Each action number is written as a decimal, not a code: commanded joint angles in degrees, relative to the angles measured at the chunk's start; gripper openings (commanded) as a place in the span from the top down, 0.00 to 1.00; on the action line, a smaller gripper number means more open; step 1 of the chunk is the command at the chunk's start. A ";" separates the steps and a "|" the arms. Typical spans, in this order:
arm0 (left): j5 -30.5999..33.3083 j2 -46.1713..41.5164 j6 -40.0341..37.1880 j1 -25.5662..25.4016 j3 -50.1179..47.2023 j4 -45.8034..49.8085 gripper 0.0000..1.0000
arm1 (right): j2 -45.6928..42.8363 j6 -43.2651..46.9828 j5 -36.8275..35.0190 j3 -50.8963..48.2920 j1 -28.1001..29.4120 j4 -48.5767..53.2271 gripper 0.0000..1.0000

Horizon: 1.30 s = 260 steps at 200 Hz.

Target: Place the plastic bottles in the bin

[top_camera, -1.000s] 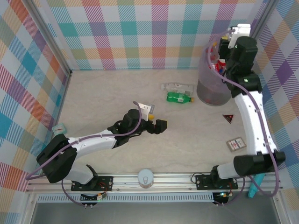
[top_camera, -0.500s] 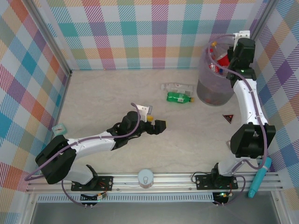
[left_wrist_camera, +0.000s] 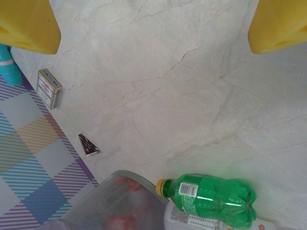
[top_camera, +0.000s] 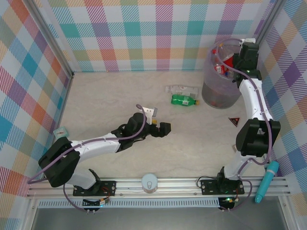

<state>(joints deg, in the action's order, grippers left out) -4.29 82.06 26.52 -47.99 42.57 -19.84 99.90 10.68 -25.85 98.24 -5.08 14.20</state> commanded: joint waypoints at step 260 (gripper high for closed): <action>5.99 35.42 31.87 9.49 37.65 7.79 0.00 | -26.11 -24.87 30.84 -5.60 -1.36 25.48 0.09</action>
<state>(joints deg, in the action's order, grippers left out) 3.73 113.36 43.24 -38.96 78.59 -6.17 79.90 -9.13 -1.32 99.35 -6.42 39.86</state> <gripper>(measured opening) 0.997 0.908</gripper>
